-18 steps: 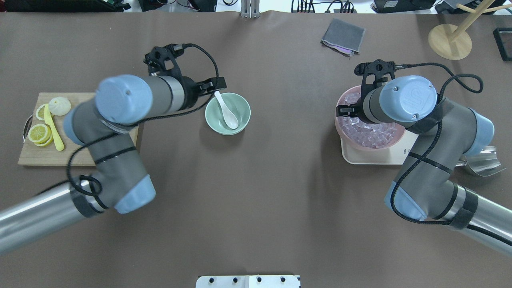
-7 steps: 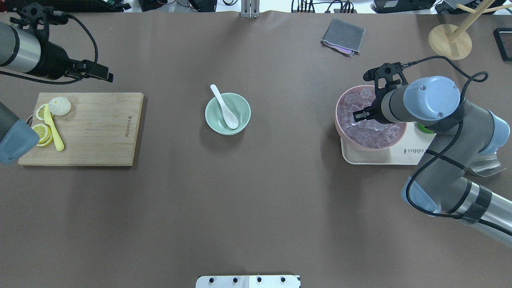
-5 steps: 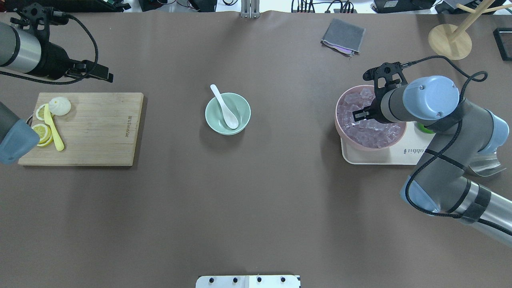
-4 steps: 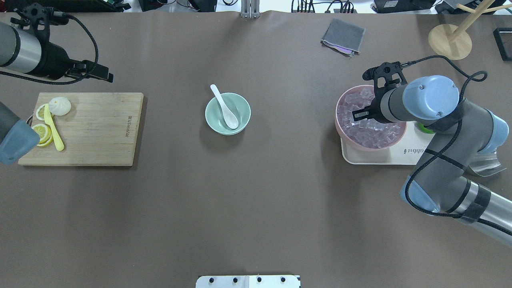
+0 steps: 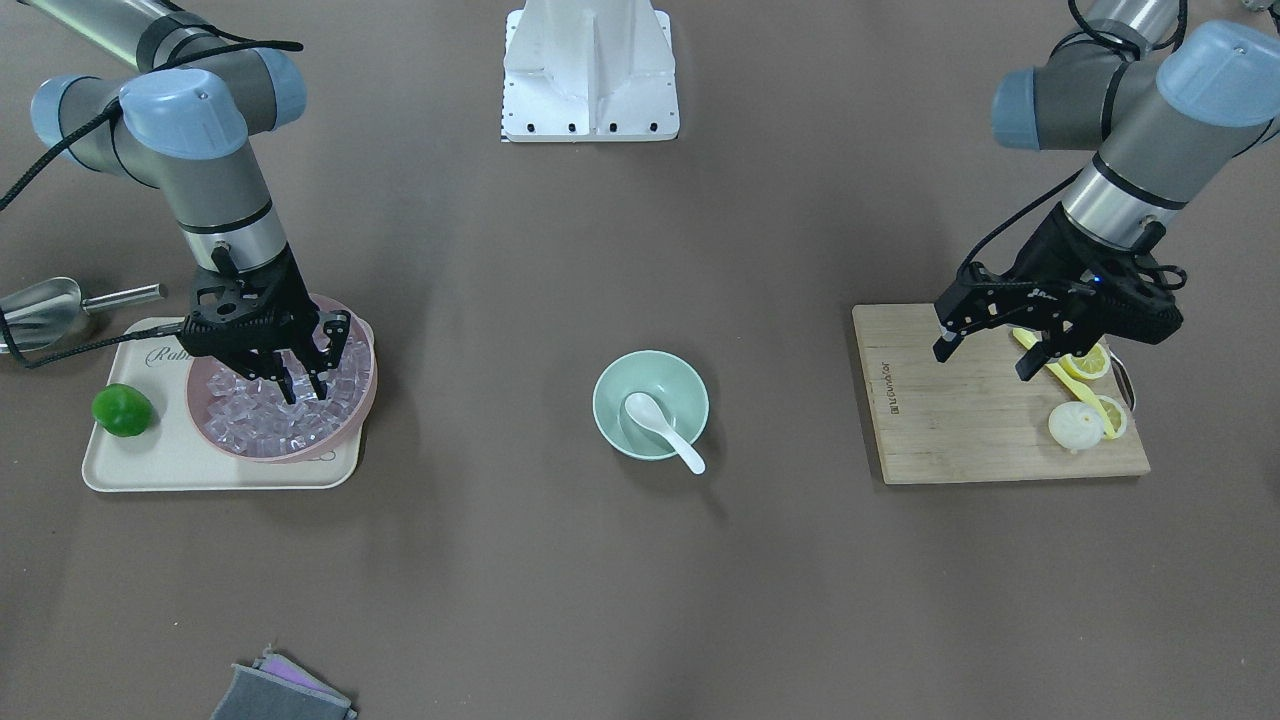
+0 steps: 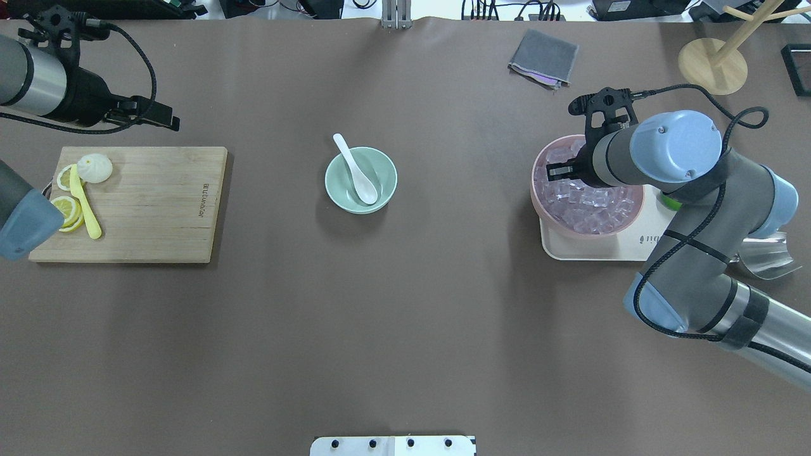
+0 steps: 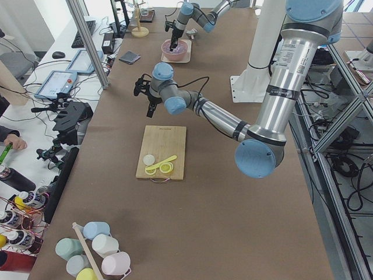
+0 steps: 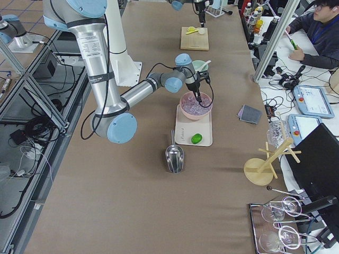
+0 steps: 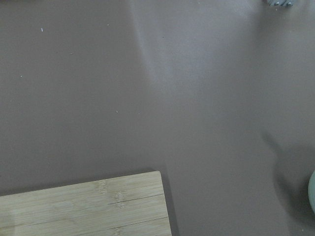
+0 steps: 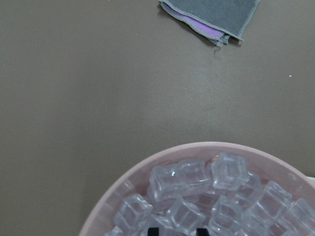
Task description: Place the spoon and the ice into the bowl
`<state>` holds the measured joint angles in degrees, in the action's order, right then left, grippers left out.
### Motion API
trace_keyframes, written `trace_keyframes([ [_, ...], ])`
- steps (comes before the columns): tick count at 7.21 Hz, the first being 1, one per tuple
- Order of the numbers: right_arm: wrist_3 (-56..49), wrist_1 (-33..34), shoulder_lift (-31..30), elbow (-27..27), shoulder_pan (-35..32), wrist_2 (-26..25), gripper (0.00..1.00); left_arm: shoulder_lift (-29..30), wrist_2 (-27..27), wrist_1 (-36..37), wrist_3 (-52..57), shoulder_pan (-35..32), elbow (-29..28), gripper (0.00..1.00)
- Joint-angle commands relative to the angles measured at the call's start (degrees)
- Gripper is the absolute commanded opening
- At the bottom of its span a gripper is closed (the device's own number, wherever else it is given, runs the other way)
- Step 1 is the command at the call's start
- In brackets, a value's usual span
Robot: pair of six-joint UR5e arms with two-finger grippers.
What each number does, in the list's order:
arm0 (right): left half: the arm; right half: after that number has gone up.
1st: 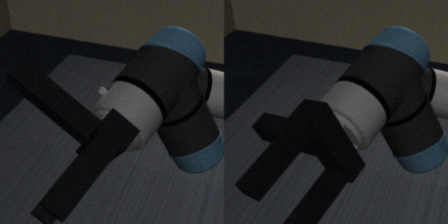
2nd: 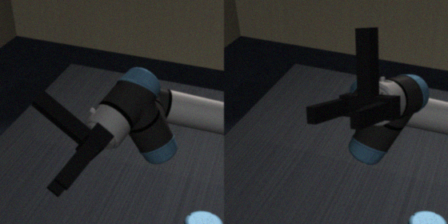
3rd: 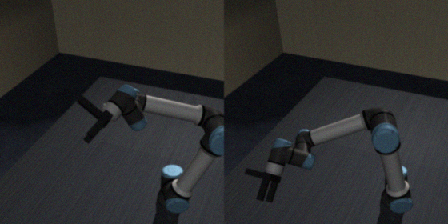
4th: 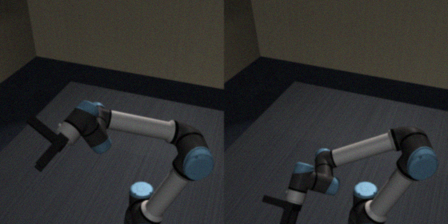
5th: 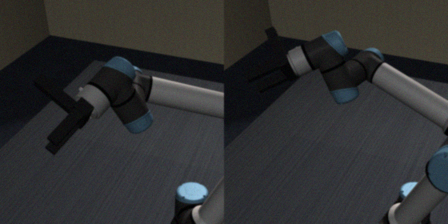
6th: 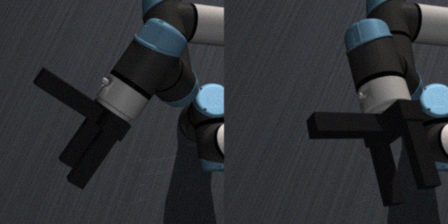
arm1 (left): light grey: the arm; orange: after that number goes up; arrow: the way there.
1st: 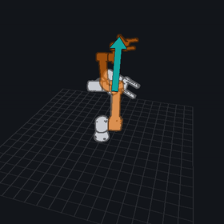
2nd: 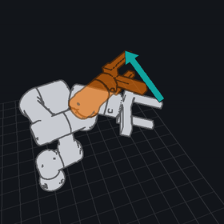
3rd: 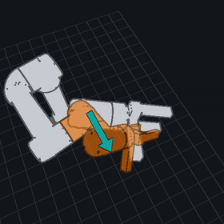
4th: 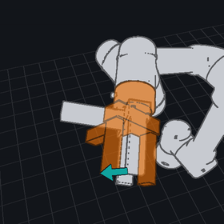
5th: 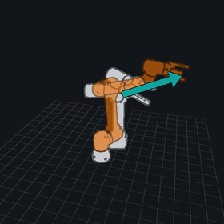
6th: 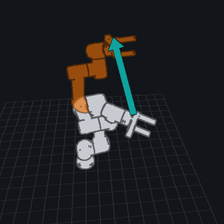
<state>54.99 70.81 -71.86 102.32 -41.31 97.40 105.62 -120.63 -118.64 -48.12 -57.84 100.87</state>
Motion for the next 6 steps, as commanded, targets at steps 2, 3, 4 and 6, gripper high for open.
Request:
trace_keyframes([
  [2, 10.5, 6.3, 6.7, -0.3, 0.8, 0.0, 0.00, 0.4, -5.1, 14.3, 19.8, -9.0, -0.9, 0.99],
  [3, 13.3, 8.3, 8.8, -0.4, 2.1, -0.5, 0.00, 0.5, -5.1, 21.3, 30.0, -13.0, -1.1, 0.99],
  [4, 15.9, 9.3, 10.7, -0.5, 3.8, -2.7, 0.00, 0.7, -5.0, 26.6, 38.9, -16.7, -1.3, 0.99],
  [6, 20.4, 10.7, 15.0, -3.4, 6.4, -6.9, 0.00, 0.6, -5.7, 37.4, 54.4, -23.8, -2.3, 0.99],
])
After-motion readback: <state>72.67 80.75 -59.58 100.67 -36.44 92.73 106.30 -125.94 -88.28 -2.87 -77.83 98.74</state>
